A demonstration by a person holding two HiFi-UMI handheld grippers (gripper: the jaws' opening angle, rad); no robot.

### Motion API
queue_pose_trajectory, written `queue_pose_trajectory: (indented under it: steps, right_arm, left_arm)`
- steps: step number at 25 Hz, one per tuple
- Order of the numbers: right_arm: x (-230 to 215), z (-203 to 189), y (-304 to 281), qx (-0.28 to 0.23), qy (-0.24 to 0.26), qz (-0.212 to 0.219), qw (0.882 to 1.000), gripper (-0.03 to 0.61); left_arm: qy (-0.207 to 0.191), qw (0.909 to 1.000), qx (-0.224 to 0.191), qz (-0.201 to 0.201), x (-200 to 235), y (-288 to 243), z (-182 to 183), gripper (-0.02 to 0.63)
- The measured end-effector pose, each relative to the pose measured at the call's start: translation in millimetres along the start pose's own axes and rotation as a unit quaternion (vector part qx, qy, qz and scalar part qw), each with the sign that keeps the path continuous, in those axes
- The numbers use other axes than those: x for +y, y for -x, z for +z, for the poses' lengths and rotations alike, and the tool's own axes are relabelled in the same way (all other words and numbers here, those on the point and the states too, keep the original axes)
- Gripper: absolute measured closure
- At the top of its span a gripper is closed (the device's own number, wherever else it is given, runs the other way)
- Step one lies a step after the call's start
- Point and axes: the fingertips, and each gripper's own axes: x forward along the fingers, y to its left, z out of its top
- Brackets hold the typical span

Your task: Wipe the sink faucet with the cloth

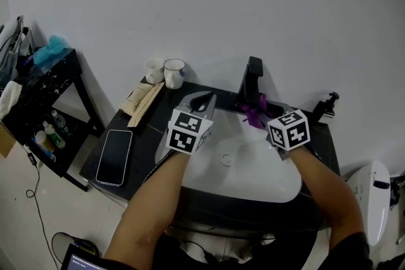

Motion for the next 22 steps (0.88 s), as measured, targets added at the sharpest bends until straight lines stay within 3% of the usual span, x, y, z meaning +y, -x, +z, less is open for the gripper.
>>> queue_pose_trajectory:
  steps: [3, 5, 8, 10, 14, 18, 22]
  right_arm:
    - [11.8, -5.7, 12.0, -0.027, -0.148, -0.002, 0.989, 0.474]
    - [25.0, -13.7, 11.5, -0.042, -0.249, 0.0, 0.968, 0.474]
    - [47.8, -21.2, 2.9, -0.069, -0.401, 0.01, 0.913, 0.476]
    - [64.1, -13.5, -6.6, -0.104, -0.471, 0.019, 0.876, 0.477]
    - [85.2, 20.4, -33.9, -0.181, -0.547, 0.025, 0.817, 0.48]
    - [68.2, 54.1, -59.4, -0.243, -0.579, -0.009, 0.778, 0.48]
    - [37.4, 80.7, -65.7, -0.303, -0.603, -0.049, 0.737, 0.486]
  left_arm:
    - [-0.005, 0.9999, -0.008, 0.009, 2.4, 4.1, 5.7, 0.597]
    - [-0.004, 0.9997, -0.017, 0.02, 6.0, 9.6, 10.2, 0.597]
    - [0.005, 0.9985, -0.036, 0.04, 13.2, 20.5, 18.7, 0.597]
    - [0.022, 0.9964, -0.056, 0.06, 23.1, 32.3, 26.1, 0.597]
    - [0.069, 0.9858, -0.102, 0.114, 53.9, 61.4, 40.4, 0.597]
    - [0.084, 0.9778, -0.116, 0.153, 71.6, 79.8, 41.3, 0.597]
    - [0.09, 0.974, -0.127, 0.165, 75.8, 88.5, 44.0, 0.597]
